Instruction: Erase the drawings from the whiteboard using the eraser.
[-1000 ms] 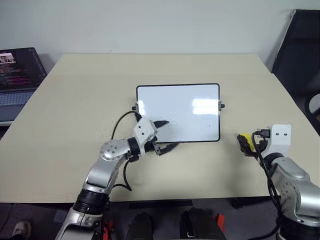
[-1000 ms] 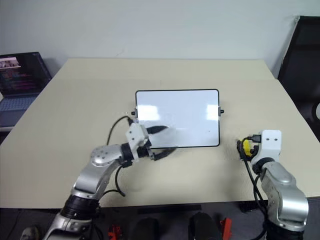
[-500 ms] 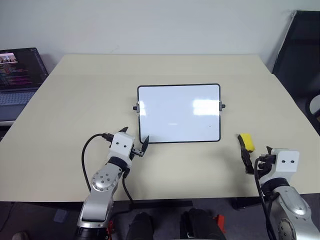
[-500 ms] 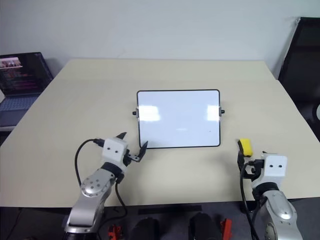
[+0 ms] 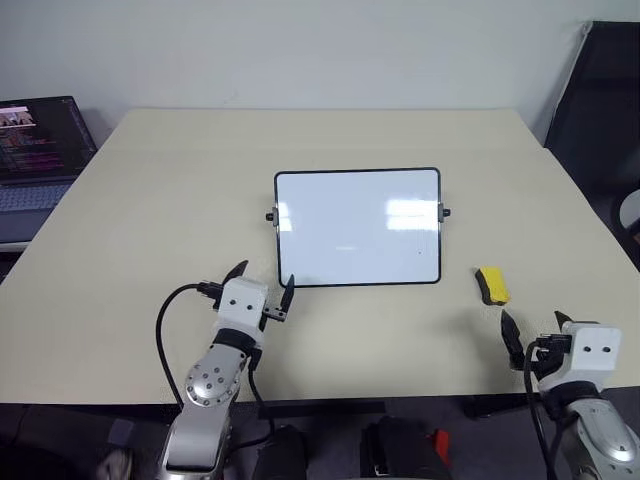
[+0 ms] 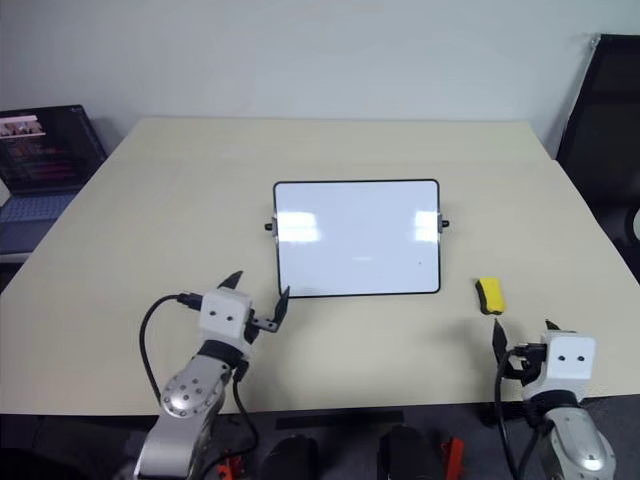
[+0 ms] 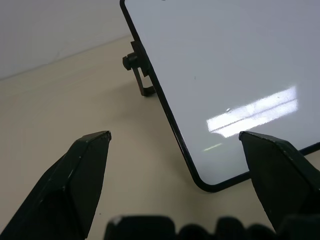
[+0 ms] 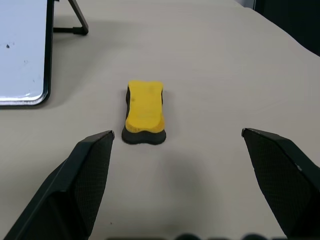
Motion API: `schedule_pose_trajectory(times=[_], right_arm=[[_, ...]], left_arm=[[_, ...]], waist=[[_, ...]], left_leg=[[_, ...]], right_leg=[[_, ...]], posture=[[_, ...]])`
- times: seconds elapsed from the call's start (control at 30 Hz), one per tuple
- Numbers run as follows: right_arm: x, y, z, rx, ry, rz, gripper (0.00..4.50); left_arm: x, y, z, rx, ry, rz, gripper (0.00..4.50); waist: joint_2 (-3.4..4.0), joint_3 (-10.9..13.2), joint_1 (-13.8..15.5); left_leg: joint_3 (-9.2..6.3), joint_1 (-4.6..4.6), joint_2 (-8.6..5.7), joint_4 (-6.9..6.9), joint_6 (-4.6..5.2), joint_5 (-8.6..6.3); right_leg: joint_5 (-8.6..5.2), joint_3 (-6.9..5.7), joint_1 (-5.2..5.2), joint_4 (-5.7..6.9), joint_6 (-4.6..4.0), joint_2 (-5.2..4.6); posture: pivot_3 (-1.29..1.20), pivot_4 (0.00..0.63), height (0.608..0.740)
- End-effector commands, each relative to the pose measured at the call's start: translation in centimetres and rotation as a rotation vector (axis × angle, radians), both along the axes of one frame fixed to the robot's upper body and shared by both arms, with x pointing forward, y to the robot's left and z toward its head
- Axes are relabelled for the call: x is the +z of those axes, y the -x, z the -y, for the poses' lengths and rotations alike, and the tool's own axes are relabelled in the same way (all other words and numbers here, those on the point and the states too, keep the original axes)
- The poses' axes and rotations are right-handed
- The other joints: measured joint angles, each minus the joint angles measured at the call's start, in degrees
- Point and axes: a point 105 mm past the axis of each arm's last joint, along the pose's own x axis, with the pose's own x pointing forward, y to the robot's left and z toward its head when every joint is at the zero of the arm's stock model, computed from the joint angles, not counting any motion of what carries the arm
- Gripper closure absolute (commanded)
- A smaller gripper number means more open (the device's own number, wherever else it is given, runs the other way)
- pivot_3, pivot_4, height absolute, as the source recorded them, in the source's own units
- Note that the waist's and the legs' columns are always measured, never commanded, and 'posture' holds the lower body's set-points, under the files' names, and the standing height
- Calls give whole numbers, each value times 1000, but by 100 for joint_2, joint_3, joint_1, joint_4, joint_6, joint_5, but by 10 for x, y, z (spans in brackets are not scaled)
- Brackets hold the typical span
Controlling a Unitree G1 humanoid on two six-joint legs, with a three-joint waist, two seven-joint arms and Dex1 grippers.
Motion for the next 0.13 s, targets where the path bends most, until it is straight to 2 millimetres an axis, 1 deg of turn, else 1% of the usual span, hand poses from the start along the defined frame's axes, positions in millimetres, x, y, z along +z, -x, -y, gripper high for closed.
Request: schedule_pose_trajectory(times=[0.03, 0.13], right_arm=[[16, 5, 2, 8, 34, 39, 34], [17, 8, -1, 6, 20, 29, 34]], left_arm=[[14, 6, 9, -28, 9, 44, 0], [8, 12, 12, -35, 28, 23, 0]], waist=[[0, 0, 0], [0, 0, 0]], left_leg=[[0, 0, 0, 0, 0, 0], [-1, 1, 1, 0, -1, 0]], right_leg=[[0, 1, 0, 0, 0, 0], [-1, 0, 0, 0, -1, -1]], posture=[[0, 150, 740], [0, 150, 740]])
